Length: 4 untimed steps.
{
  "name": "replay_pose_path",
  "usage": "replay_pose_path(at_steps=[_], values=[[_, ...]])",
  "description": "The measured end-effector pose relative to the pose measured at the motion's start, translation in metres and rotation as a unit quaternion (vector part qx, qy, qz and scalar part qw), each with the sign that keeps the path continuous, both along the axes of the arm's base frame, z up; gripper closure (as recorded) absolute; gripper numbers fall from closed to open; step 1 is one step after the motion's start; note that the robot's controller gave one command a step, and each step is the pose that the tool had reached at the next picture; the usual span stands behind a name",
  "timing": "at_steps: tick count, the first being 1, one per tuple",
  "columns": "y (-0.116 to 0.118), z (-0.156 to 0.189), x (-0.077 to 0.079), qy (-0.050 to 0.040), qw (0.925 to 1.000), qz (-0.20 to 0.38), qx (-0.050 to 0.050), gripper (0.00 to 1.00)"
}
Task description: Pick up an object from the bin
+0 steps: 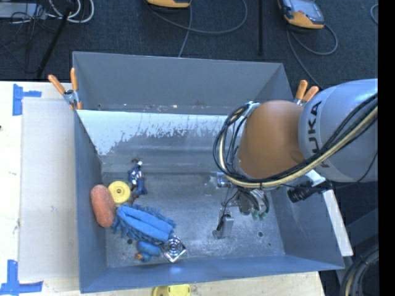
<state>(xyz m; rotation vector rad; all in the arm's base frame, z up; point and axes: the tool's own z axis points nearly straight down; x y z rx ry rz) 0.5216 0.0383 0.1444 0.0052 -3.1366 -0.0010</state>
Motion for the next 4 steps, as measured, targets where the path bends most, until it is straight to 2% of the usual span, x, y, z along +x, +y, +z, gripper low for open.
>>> replay_pose_path(at_steps=[1, 2, 3, 4], values=[[0.017, 0.015, 0.001, -0.0028, 0.9999, 0.015, 0.0, 0.0], [0.064, -0.037, 0.014, -0.0056, 0.9994, 0.035, 0.0, 0.0], [0.064, -0.067, -0.013, -0.0002, 1.0, -0.003, 0.001, 0.0], [0.047, -0.07, -0.02, -0.0005, 0.9998, -0.02, -0.002, 0.0]])
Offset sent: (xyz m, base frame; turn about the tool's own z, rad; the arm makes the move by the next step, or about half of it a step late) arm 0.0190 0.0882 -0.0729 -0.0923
